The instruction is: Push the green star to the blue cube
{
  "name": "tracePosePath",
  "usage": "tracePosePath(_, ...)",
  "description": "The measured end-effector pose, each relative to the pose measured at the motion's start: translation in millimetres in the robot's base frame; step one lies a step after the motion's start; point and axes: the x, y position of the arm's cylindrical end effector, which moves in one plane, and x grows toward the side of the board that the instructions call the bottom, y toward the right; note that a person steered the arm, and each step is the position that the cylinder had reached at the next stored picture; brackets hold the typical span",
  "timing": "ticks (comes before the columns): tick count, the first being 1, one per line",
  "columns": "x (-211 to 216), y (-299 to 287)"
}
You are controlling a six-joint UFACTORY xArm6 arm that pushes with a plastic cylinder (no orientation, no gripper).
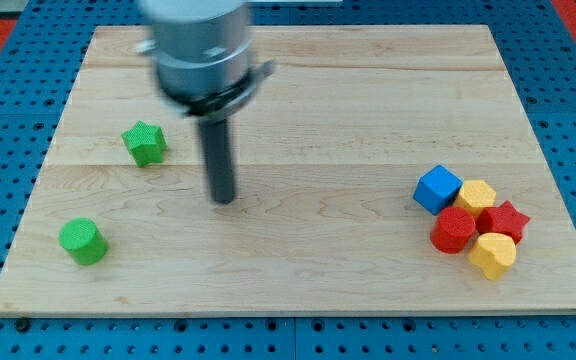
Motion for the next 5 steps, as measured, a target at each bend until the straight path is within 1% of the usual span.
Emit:
tracePosePath(1,-5.7,-99.5)
tracePosePath(2,-68.0,-152.4)
tracePosePath(3,-104.2,-119.9)
tracePosePath(4,-101.0,-1.8)
tracePosePath(5,-95.1,85.8)
